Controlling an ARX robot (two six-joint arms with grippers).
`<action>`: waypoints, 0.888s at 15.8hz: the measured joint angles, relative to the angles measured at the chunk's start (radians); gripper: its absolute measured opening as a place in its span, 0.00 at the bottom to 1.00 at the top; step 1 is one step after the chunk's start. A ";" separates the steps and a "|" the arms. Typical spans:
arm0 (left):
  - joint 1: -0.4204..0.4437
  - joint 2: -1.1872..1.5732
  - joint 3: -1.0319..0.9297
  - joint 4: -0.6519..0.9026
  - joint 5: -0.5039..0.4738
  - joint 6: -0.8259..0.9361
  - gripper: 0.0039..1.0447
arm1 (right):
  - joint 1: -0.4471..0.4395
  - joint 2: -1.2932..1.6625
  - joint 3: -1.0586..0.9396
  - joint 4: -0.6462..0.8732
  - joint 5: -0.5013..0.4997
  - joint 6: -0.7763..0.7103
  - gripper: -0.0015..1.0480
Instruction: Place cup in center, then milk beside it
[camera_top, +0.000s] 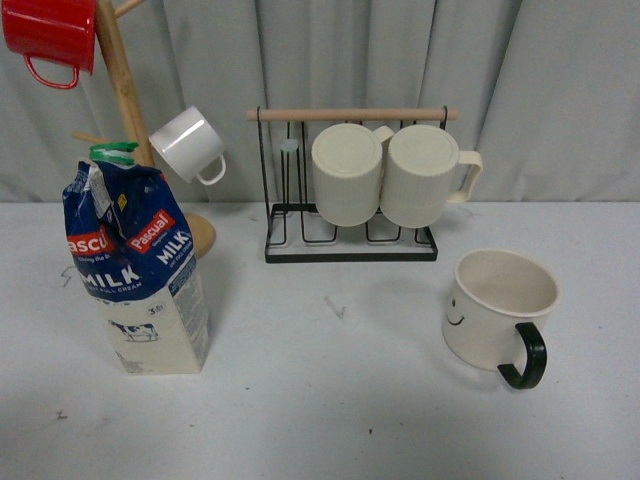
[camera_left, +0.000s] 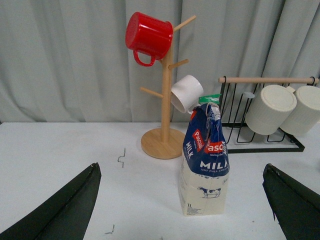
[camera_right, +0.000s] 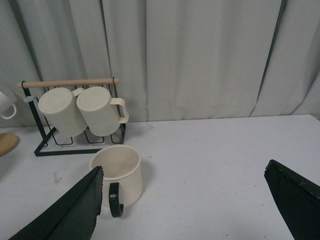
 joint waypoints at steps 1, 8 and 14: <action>0.000 0.000 0.000 0.000 0.000 0.000 0.94 | 0.000 0.000 0.000 0.000 0.000 0.000 0.94; 0.000 0.000 0.000 0.000 0.000 0.000 0.94 | 0.000 0.000 0.000 0.000 0.000 0.000 0.94; 0.000 0.000 0.000 0.000 0.000 0.000 0.94 | 0.000 0.000 0.000 0.000 0.000 0.000 0.94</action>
